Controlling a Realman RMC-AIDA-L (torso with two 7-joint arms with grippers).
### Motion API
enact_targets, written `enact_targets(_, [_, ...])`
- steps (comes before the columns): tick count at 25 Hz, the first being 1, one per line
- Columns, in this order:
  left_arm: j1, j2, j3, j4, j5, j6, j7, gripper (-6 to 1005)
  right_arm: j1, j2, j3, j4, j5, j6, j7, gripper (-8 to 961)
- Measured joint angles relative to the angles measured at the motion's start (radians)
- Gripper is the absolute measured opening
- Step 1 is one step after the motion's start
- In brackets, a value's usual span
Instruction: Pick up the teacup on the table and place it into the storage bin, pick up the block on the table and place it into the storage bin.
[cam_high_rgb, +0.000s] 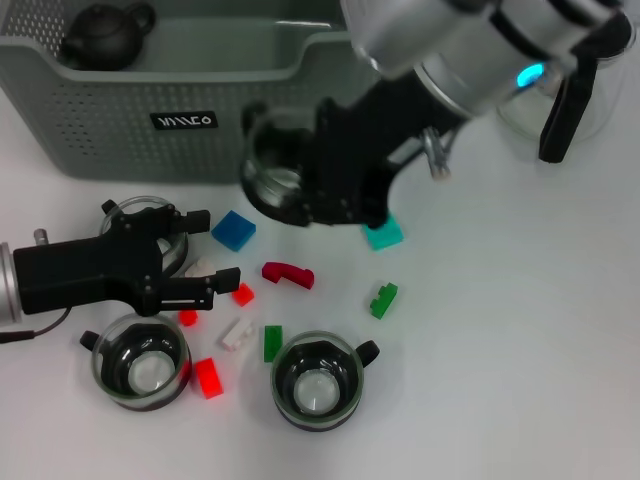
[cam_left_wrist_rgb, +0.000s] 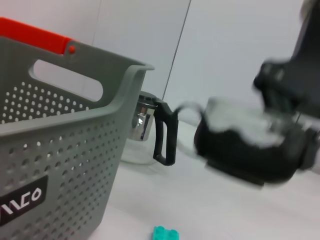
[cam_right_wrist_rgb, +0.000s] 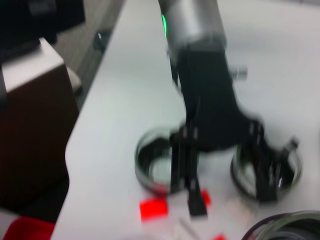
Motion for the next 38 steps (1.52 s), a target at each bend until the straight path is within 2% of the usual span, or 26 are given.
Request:
enact_targets(5, [-0.004, -0.004, 0.003, -0.007, 0.0, -0.002, 0.017, 918, 0.083, 0.001, 0.059, -0.024, 0.037, 0.006, 0.006, 64])
enact_targets(7, [-0.005, -0.007, 0.002, -0.009, -0.002, -0.002, 0.024, 918, 0.114, 0.001, 0.069, -0.01, 0.037, 0.053, -0.008, 64])
enact_targets(8, [-0.005, -0.008, -0.003, -0.009, -0.006, -0.002, 0.027, 917, 0.149, 0.001, 0.071, 0.034, 0.034, 0.129, -0.036, 64])
enact_targets(10, [-0.005, -0.009, -0.003, -0.009, -0.007, -0.002, 0.028, 917, 0.163, 0.001, 0.071, 0.06, 0.032, 0.163, -0.05, 64])
enact_targets(16, [-0.017, -0.013, -0.005, -0.011, -0.01, -0.003, 0.027, 917, 0.27, 0.002, 0.071, 0.36, 0.038, 0.468, -0.187, 65])
enact_targets(17, [-0.019, -0.013, -0.006, -0.011, -0.01, -0.005, 0.026, 917, 0.294, 0.004, 0.067, 0.456, 0.053, 0.579, -0.237, 65])
enact_targets(18, [-0.022, -0.013, -0.006, -0.013, -0.01, -0.006, 0.024, 917, 0.294, 0.004, 0.067, 0.456, 0.053, 0.579, -0.237, 65])
enact_targets(23, [-0.029, -0.012, -0.006, -0.025, -0.011, -0.016, 0.023, 916, 0.324, 0.008, 0.059, 0.629, 0.144, 0.814, -0.374, 65])
enact_targets(28, [-0.029, -0.012, -0.006, -0.026, -0.011, -0.024, 0.023, 916, 0.32, 0.008, 0.027, 0.719, 0.251, 0.992, -0.468, 65])
enact_targets(38, [-0.03, -0.01, -0.013, -0.037, -0.012, -0.033, 0.022, 915, 0.295, 0.016, -0.096, 0.799, 0.416, 1.197, -0.59, 64])
